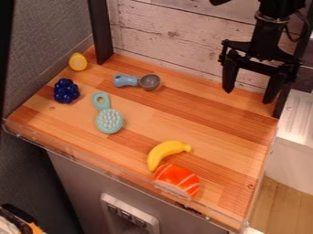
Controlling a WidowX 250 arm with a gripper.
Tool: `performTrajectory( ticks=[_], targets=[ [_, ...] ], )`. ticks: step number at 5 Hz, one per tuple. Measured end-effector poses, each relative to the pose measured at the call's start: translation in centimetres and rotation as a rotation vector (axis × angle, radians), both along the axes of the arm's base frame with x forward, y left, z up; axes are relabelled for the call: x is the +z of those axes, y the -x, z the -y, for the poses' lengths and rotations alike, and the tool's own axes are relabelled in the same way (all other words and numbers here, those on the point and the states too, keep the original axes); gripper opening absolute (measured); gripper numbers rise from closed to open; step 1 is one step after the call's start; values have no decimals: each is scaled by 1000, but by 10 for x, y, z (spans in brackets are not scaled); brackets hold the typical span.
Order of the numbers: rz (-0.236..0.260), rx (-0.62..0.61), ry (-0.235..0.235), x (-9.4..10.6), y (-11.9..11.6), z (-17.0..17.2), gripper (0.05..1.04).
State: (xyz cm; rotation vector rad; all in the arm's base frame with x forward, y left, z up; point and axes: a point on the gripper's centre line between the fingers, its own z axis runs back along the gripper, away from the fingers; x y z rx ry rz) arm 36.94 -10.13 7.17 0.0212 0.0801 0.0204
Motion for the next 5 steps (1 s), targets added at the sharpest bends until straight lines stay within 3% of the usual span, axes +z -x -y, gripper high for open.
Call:
performTrajectory(
  ticks=[1, 2, 4, 5],
  targets=[
    [-11, 103, -6, -8, 0, -20, 995],
    [-24, 308, -17, -21, 4, -64, 995],
    [51, 743, -1, -25, 13, -147, 999],
    [84, 891, 16, -22, 13, -189, 999]
  ],
)
